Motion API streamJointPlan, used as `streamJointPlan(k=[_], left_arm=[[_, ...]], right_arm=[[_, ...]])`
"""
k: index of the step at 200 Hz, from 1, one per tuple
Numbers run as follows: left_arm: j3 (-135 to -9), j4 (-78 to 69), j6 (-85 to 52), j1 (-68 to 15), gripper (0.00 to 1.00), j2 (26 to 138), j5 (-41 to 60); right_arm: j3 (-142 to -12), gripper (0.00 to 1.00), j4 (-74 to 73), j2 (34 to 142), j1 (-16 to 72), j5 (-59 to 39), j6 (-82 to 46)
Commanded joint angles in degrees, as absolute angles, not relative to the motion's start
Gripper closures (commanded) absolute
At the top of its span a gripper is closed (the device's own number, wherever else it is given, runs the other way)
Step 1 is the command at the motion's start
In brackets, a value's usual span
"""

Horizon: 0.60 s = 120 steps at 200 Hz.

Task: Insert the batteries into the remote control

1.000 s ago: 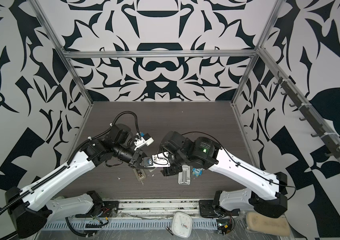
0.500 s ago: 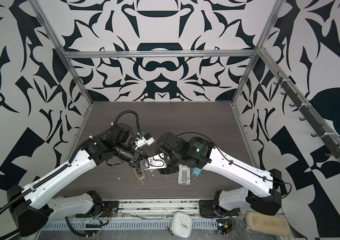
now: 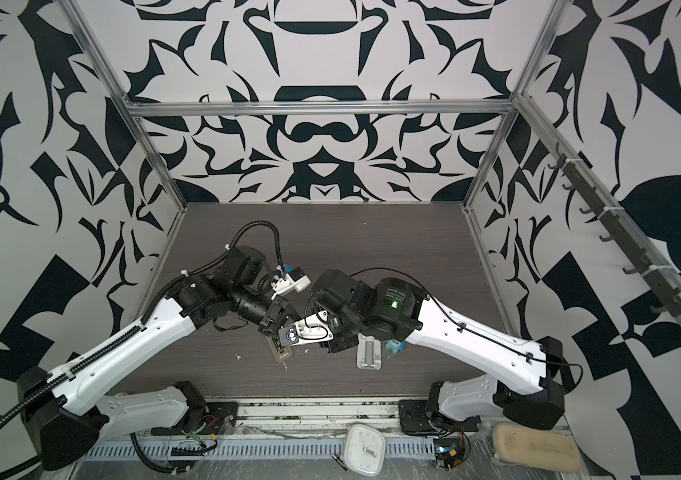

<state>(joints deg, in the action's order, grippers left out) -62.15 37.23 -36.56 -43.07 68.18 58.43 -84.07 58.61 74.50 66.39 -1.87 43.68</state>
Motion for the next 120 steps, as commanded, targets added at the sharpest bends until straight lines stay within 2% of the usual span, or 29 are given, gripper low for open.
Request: streamJointPlan(k=[1, 43, 63, 77, 106, 120], left_arm=[[-64.1, 39.39, -35.11, -42.89, 1.0, 68.8, 59.94], [-64.67, 39.44, -35.07, -42.89, 1.0, 69.25, 59.27], [-64.78, 39.43, -35.16, -42.67, 0.87, 69.23, 58.16], [-64.48, 39.22, -35.5, -42.07, 0.74, 68.92, 57.18], [-64.52, 38.21, -36.63, -40.92, 0.59, 67.34, 53.41], [-64.14, 36.98, -37.63, -40.65, 0.49, 66.33, 52.27]], right_arm=[[-83.68, 0.67, 57.64, 73.12, 66.87, -0.58, 43.57], [-82.91, 0.71, 57.43, 72.68, 67.04, 0.56, 43.34], [-82.32, 0.73, 57.17, 72.51, 67.02, 1.07, 42.78], [-81.7, 0.75, 56.19, 72.08, 67.03, 1.22, 41.61], [-80.21, 0.78, 54.87, 71.24, 66.9, 1.49, 38.5], [-79.6, 0.79, 54.45, 70.95, 66.88, 1.81, 37.03]])
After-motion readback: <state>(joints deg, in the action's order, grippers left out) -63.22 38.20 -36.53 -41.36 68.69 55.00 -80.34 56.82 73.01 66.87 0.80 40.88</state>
